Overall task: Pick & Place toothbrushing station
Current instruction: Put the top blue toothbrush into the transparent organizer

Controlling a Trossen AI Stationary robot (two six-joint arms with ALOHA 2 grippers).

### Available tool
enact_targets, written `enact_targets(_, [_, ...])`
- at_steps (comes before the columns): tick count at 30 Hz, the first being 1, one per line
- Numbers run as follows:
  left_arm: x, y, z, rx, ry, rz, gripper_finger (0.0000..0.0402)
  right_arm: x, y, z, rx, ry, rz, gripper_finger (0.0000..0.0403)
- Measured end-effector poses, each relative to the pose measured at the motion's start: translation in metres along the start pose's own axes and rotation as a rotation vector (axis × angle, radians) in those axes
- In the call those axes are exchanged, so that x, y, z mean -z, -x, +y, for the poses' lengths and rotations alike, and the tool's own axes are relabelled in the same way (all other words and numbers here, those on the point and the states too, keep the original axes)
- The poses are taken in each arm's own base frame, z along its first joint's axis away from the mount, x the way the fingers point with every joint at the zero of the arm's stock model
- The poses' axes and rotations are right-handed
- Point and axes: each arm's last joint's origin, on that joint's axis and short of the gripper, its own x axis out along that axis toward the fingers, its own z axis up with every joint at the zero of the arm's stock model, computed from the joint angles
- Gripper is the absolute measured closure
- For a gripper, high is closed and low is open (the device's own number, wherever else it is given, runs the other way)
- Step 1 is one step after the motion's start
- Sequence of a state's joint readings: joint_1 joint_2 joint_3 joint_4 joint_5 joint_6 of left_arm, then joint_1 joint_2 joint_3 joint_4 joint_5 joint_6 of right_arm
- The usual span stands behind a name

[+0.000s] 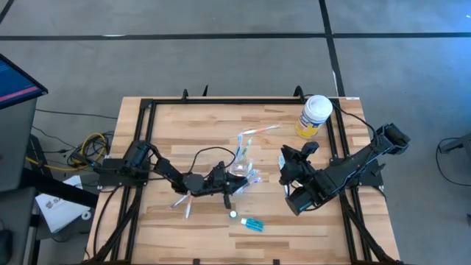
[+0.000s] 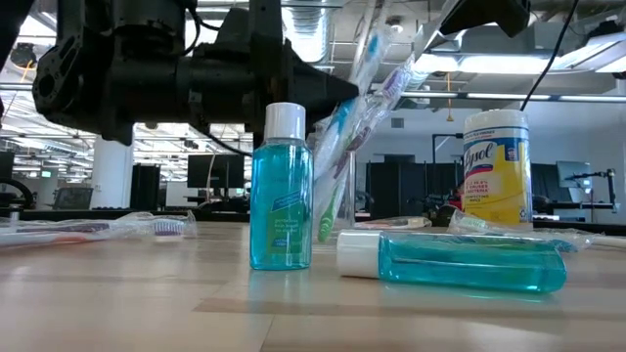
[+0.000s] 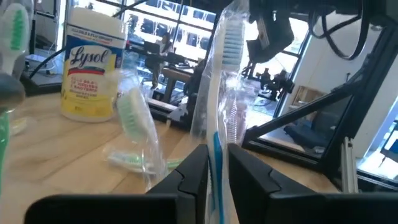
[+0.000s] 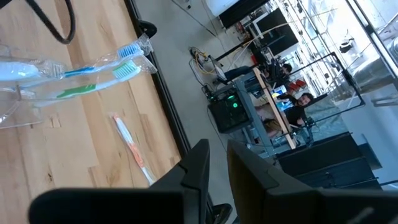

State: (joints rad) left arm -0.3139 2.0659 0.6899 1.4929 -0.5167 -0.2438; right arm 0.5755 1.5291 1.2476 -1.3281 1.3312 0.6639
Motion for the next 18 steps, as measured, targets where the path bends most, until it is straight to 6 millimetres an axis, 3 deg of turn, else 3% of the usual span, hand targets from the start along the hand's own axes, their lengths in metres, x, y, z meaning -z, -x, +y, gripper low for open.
enact_targets(8, [0.003, 0.003, -0.004, 0.011, -0.006, 0.016, 0.0391, 0.000, 0.000, 0.000, 0.000, -0.010, 0.000, 0.0355])
enact_targets(14, [0.004, 0.005, -0.004, 0.007, -0.012, 0.023, 0.0361, 0.000, 0.000, 0.000, 0.000, -0.010, 0.000, 0.0355])
enact_targets(18, [0.008, 0.011, 0.001, -0.010, -0.025, 0.045, 0.0369, 0.000, 0.000, 0.000, 0.000, -0.010, 0.000, 0.0355])
